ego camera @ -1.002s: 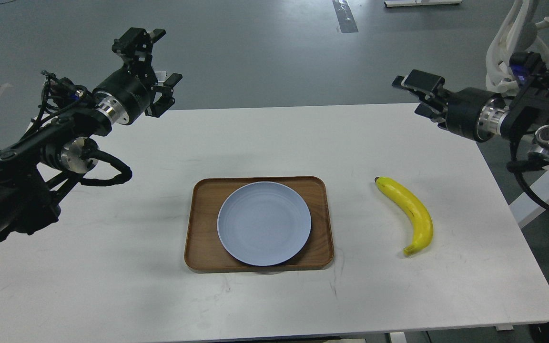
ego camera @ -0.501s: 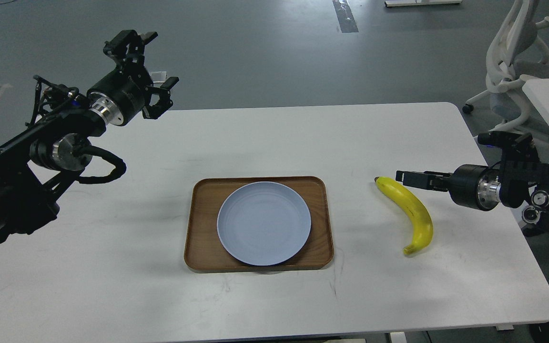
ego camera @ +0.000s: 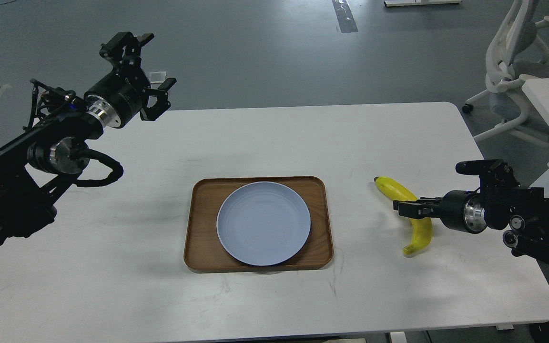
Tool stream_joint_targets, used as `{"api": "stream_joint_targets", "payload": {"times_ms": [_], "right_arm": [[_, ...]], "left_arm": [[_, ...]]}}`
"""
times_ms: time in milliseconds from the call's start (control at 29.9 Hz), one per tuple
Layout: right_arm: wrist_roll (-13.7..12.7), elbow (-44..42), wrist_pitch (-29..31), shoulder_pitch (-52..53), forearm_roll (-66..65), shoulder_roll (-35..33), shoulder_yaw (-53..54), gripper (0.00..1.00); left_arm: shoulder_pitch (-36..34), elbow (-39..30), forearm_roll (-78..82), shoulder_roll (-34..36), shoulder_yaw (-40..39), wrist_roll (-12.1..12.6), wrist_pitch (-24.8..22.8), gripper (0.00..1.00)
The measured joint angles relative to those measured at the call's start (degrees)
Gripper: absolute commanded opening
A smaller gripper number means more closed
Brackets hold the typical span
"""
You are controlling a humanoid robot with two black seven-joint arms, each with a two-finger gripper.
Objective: Place banana on plate with both arms
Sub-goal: 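Lower the right gripper onto the yellow banana and grasp it, then lift the banana and carry it over the blue plate, then lower the banana onto the plate and open the right gripper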
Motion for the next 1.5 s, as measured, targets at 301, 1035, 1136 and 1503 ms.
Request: {"api": "stream_joint_targets", "payload": {"times_ms": [301,1035,1136,1503], "right_arm": [[0.1,-0.4,-3.2,1.0,-3.3,0.5,-1.0,0.18],[12.5,0.6,-6.1,25.4,-3.5,16.2,-15.4,0.12],[13.2,-0.5,-5.6,27.0,-3.6,20.5,-18.0,0.12],[13.4,-5.4,-3.6,26.6,-3.6,28.0,-21.7,0.21]], "left_arm": [[1.0,0.0,0.7,0.1,0.3,-1.2,0.4,0.98],[1.3,-0.4,0.7,0.6,0.2,-1.6,0.9,0.98],[1.3,-0.4,0.7,1.0,0.2,-1.6,1.0,0.98],[1.9,-0.4,0.7,3.3,0.1,-1.7,0.8,0.98]]}}
